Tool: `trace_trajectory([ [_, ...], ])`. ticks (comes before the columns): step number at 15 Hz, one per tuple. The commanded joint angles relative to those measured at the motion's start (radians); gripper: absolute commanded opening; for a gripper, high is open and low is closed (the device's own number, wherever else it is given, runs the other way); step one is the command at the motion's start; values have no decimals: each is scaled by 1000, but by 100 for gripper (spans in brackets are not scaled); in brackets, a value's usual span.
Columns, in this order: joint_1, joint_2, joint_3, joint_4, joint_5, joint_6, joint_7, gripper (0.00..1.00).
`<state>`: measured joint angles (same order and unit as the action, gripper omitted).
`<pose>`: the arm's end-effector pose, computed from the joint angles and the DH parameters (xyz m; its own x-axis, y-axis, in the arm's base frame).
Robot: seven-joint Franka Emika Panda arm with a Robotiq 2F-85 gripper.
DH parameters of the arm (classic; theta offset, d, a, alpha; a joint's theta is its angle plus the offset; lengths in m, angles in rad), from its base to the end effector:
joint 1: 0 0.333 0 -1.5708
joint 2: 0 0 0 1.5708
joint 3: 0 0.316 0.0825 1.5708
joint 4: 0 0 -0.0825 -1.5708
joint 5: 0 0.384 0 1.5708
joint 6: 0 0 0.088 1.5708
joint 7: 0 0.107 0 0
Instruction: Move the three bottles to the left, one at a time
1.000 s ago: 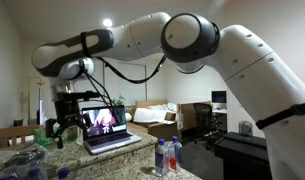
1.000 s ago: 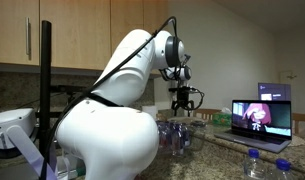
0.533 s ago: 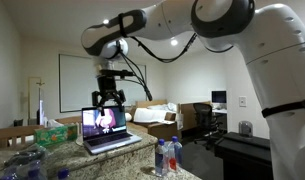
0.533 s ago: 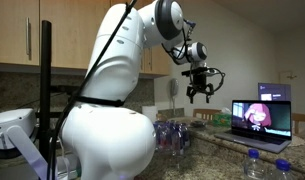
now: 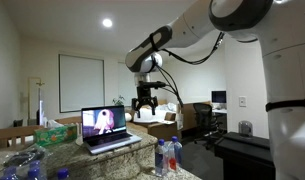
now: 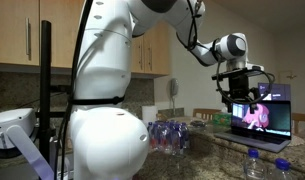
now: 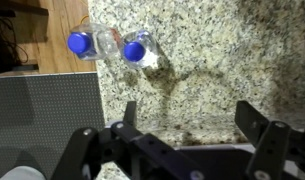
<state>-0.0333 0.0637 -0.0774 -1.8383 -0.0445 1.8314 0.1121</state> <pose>0.5688 -0.0660 0.4835 0.9756 -0.2096 -0.0649 -0.2063 -0.9770 0.0546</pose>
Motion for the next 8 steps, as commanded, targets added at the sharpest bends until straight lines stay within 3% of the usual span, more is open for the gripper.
trace_trajectory([
  [1,-37,12,-18,-124,19,147,-5,100],
  [8,-45,107,-20,-179,57,205,14,100],
])
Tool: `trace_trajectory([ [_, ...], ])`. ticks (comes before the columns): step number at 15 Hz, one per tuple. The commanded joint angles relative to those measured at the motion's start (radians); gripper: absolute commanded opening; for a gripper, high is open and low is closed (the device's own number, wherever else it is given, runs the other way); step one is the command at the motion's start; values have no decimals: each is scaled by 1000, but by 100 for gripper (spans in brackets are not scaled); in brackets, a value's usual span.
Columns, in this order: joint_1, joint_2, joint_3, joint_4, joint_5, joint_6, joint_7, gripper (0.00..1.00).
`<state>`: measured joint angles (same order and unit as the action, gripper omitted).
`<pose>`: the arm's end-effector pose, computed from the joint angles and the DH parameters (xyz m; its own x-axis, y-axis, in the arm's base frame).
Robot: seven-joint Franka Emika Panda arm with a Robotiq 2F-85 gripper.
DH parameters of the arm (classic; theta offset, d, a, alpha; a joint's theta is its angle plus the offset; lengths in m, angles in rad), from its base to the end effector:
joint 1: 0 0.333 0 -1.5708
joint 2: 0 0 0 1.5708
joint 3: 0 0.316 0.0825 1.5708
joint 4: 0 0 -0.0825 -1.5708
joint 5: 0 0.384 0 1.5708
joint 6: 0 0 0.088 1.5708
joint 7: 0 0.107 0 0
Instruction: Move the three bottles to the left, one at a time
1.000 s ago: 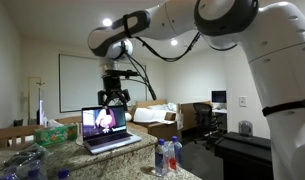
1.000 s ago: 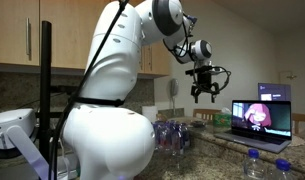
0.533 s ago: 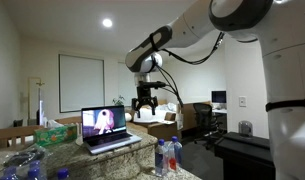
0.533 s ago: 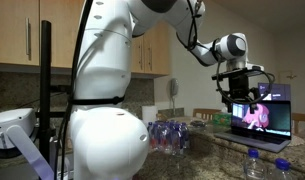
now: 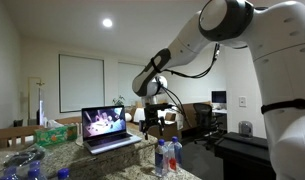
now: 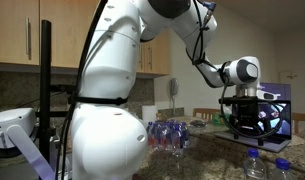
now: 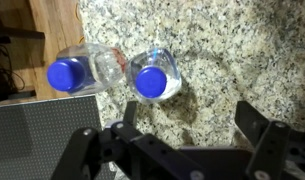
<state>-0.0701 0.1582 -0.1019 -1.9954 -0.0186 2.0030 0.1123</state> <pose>0.5598 -0.0970 0.3711 0.9513 -0.2722 -0.1449 -0.2680 -0.9622 0.0481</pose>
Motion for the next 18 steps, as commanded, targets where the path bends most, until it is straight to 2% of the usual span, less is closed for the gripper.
trace_trajectory([
  [1,-10,26,1,-25,39,39,31,100],
  [7,-25,47,-16,-32,77,15,41,100],
  [12,-26,22,-30,-63,65,13,71,100],
  [13,-24,24,-30,-66,60,14,74,75],
  [15,-21,28,-30,-68,54,9,82,68],
  [18,-18,21,-31,-76,47,8,92,47],
])
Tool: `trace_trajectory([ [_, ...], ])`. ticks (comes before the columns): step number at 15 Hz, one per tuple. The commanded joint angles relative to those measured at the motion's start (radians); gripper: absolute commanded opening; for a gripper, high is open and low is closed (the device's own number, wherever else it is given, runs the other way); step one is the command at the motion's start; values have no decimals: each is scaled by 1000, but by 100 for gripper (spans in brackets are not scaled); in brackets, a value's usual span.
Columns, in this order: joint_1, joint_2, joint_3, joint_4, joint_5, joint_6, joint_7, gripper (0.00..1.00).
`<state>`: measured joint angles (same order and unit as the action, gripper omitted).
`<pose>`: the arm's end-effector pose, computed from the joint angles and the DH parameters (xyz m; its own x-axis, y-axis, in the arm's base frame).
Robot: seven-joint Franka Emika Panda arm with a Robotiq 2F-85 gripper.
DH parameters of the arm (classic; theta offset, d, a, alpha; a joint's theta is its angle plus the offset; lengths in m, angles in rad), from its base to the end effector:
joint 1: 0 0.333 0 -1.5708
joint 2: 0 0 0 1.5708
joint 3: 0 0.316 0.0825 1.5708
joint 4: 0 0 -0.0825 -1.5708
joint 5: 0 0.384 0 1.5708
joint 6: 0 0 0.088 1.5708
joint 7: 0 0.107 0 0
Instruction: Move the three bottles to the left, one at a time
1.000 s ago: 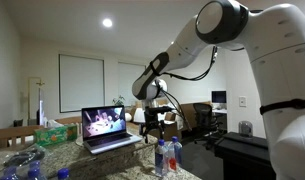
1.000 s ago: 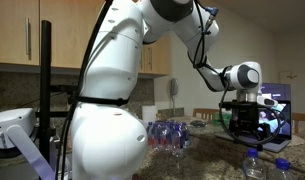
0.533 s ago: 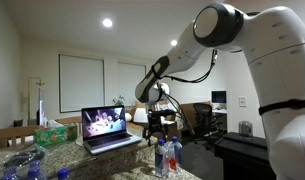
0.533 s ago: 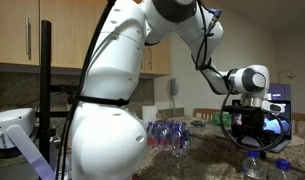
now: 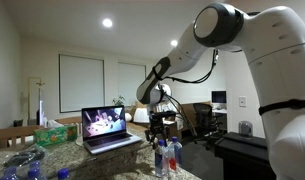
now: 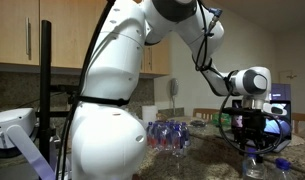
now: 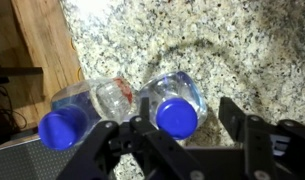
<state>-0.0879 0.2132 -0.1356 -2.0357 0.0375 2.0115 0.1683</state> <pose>0.5456 -0.1203 0.3241 0.8899 -0.3940 -0.2298 -0.3962 -0.9174 0.0384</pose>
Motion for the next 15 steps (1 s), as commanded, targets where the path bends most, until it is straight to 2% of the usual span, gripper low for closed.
trace_trajectory([
  [1,2,-38,2,-36,-17,-2,45,41],
  [4,7,-45,4,-33,-31,-11,67,21],
  [7,30,-88,20,-42,-55,-44,79,14],
  [11,86,-181,65,-52,-89,-65,143,16],
  [15,150,-285,149,-21,-103,-113,190,15],
])
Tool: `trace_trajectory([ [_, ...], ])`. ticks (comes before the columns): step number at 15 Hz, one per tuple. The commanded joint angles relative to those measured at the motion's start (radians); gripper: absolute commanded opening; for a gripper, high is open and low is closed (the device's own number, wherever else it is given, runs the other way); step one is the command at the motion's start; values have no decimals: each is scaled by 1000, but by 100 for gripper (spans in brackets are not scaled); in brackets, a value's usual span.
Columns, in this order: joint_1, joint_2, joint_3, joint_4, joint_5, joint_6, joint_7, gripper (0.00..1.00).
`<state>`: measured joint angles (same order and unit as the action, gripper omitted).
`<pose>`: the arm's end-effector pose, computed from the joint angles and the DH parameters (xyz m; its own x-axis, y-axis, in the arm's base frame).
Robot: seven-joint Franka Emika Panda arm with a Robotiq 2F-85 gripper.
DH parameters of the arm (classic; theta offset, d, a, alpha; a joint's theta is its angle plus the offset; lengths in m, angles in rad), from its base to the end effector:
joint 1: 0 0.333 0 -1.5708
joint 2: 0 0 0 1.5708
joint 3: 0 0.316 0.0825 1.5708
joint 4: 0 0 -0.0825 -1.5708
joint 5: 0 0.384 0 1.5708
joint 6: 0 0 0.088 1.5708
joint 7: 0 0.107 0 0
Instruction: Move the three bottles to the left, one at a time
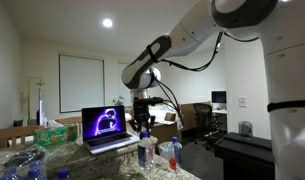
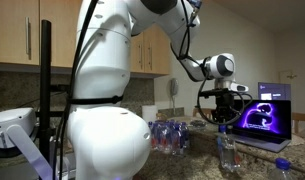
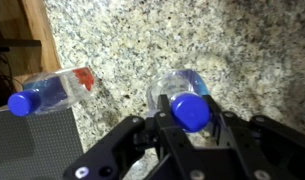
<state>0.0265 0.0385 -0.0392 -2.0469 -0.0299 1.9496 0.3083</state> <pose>0.5421 -0.0087 0.4105 0.9447 -0.3049 -0.1208 -0.2987 -0.9520 0.0673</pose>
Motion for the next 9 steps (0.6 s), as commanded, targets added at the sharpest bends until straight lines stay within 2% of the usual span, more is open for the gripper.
trace_trajectory([
  [1,49,-121,76,8,-32,-73,41,16],
  [4,103,-83,158,126,-22,-153,44,15],
  [9,151,84,213,316,-24,-241,43,15],
])
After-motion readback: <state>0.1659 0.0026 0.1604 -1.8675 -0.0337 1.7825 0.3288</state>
